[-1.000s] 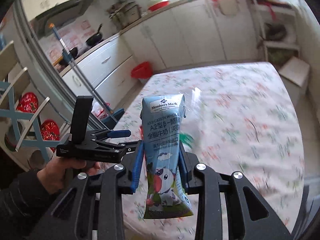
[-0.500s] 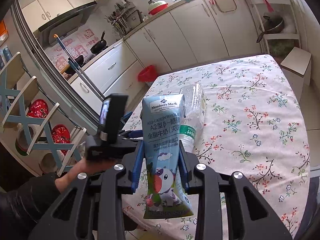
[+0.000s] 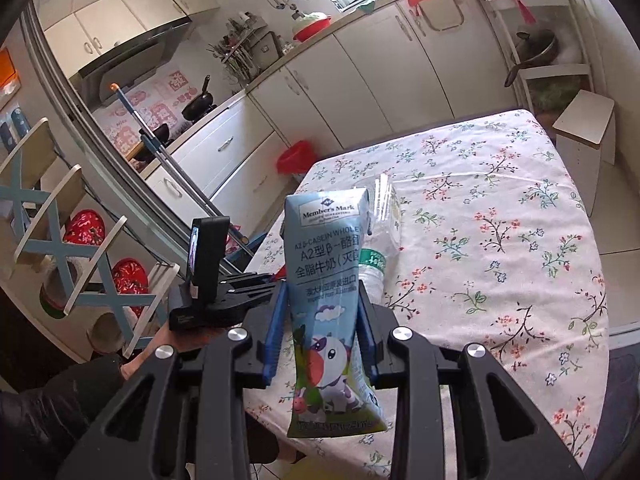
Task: Collect trash
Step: 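Grasp the red wrapper with the left tool while the right lifts the milk carton, then carry the red wrapper and milk carton over the yellow basin with both tools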
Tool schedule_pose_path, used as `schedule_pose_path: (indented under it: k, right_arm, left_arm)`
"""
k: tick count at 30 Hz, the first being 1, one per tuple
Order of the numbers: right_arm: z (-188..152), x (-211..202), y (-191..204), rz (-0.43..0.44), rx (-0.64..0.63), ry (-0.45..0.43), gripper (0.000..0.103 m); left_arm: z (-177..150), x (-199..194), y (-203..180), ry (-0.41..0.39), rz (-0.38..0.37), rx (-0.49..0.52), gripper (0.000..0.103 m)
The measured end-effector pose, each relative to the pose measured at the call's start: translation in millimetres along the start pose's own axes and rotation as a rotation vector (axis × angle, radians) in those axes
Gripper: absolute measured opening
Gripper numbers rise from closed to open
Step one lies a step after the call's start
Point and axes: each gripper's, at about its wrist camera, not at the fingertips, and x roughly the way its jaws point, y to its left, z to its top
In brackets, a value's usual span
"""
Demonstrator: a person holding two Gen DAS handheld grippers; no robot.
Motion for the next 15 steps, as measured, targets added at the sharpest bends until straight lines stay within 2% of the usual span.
schedule_pose_path:
  k: [3, 10, 15]
  right_arm:
    - [-5, -2, 6, 0.005, -0.012, 0.002, 0.033]
    - [-19, -6, 15, -0.007, -0.045, 0.012, 0.033]
    - [-18, -7, 11, -0.02, -0.035, -0.002, 0.033]
  left_arm:
    - [-9, -13, -4, -0.033, 0.013, 0.022, 0.004]
    - [-28, -65, -20, -0.152, 0.097, 0.093, 0.004]
    - [-40, -97, -28, -0.211, 0.112, 0.093, 0.004]
